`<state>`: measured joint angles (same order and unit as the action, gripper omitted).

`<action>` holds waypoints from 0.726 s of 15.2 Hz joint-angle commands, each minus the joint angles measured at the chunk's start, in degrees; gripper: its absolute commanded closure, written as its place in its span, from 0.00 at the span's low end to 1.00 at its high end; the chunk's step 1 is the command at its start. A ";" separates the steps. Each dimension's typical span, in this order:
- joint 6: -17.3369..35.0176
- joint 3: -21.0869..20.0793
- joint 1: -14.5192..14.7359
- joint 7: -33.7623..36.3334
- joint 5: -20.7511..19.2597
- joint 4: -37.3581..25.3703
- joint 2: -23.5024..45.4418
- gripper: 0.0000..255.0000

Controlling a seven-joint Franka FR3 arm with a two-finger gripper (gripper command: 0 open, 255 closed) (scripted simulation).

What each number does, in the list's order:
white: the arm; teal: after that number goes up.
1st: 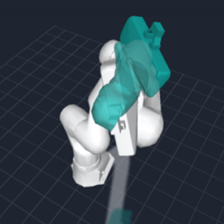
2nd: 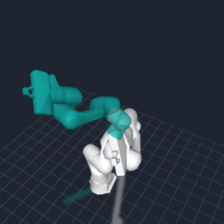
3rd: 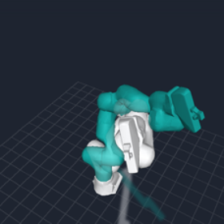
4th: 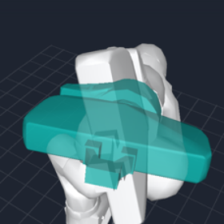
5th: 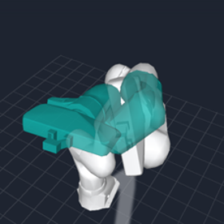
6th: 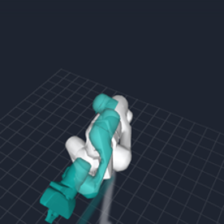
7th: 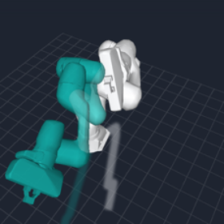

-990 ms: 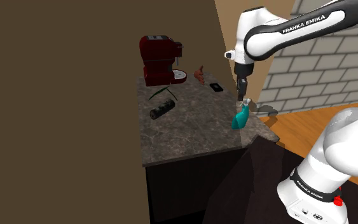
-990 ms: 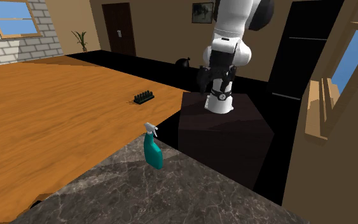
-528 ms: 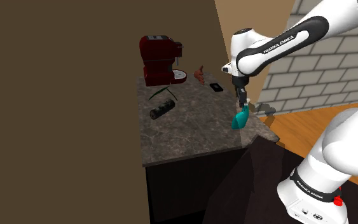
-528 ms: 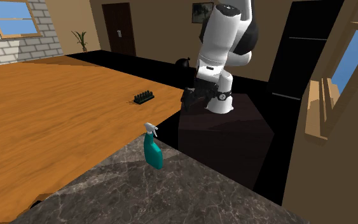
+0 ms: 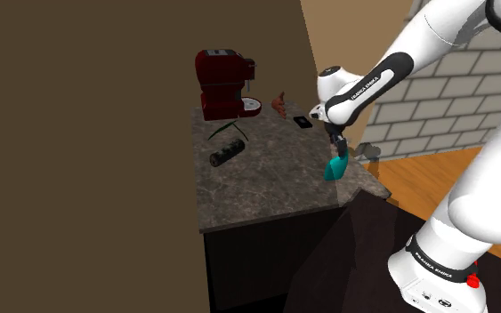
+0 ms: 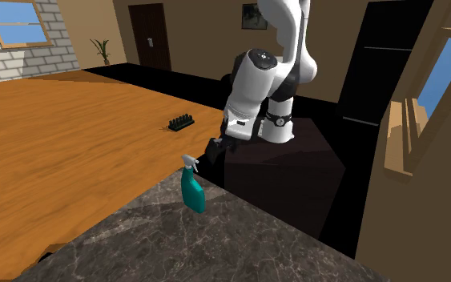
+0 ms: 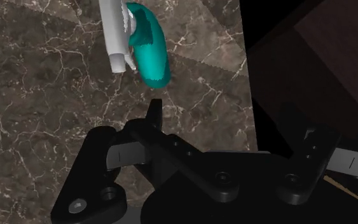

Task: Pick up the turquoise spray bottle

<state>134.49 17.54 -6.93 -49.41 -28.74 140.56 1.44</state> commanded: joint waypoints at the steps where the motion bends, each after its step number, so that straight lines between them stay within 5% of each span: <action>1: 1.84 0.55 -0.56 -1.40 -1.81 -2.26 4.49 0.00; 11: 10.00 3.06 -3.59 -5.29 -9.23 -12.64 23.64 0.00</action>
<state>143.74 20.43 -10.28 -54.70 -37.59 128.39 23.95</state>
